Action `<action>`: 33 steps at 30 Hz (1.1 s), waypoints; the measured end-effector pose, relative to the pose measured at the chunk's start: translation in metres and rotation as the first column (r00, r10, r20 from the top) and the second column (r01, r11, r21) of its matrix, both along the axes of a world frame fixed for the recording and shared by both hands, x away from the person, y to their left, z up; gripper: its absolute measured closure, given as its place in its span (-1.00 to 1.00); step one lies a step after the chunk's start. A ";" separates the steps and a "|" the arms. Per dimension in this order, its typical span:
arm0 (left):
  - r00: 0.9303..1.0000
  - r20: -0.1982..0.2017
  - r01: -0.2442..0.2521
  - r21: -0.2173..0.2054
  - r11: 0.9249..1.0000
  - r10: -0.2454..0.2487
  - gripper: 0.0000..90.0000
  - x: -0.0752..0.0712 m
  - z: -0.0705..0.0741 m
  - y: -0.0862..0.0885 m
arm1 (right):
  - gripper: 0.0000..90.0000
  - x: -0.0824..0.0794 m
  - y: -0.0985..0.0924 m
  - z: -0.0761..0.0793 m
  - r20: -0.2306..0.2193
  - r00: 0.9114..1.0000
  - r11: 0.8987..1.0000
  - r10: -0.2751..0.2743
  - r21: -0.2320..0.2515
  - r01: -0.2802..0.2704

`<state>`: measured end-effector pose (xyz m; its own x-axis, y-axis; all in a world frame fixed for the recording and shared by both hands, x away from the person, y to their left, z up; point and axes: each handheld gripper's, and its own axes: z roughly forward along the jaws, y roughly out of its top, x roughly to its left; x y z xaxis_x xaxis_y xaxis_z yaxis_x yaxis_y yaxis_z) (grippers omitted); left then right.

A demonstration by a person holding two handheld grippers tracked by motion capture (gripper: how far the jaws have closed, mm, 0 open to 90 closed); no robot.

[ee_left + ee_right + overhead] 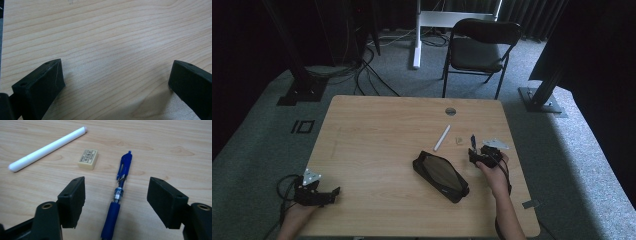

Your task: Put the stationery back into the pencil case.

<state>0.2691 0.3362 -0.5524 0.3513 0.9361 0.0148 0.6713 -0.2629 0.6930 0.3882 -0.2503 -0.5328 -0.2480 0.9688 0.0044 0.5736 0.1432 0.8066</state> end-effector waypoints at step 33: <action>1.000 0.001 0.000 0.000 1.000 0.000 -1.00 0.000 0.000 0.000 | 0.48 0.029 0.004 -0.015 -0.088 0.995 0.998 -0.051 -0.036 0.048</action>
<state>0.2691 0.3361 -0.5524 0.3511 0.9362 0.0149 0.6709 -0.2627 0.6935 0.4174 -0.2464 -0.5481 -0.1999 0.9798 -0.0089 0.6496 0.1393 0.7474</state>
